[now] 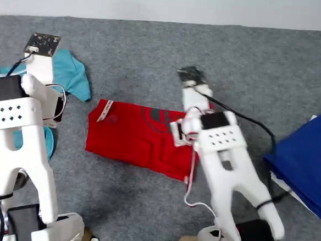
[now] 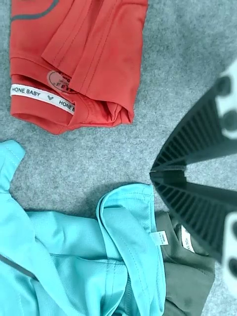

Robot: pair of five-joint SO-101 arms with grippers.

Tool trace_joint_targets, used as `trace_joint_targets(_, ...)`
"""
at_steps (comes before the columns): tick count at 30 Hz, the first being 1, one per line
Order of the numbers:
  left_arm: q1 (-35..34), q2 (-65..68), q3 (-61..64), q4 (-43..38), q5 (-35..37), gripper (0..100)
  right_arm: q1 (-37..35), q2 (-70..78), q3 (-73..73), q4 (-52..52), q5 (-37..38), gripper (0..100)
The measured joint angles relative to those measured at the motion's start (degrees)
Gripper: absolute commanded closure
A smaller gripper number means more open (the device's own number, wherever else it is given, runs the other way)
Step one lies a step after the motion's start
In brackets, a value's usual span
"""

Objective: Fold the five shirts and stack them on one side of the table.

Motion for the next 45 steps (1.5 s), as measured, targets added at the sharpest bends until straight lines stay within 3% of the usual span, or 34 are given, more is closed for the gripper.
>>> trace_joint_targets(12,0.0,0.0,0.0,0.0,0.0,100,-13.1,23.3,-27.8,5.3,1.8,98.9)
trace_joint_targets(31,0.0,0.0,0.0,0.0,-0.4,100,-22.2,44.0,-52.2,11.3,4.1,98.2)
trace_joint_targets(37,0.0,0.0,0.0,0.0,-1.1,100,-23.3,44.5,-54.9,12.8,4.1,80.8)
trace_joint_targets(45,-10.0,0.0,0.0,0.0,-2.3,100,-25.8,44.5,-66.8,25.3,4.1,80.1)
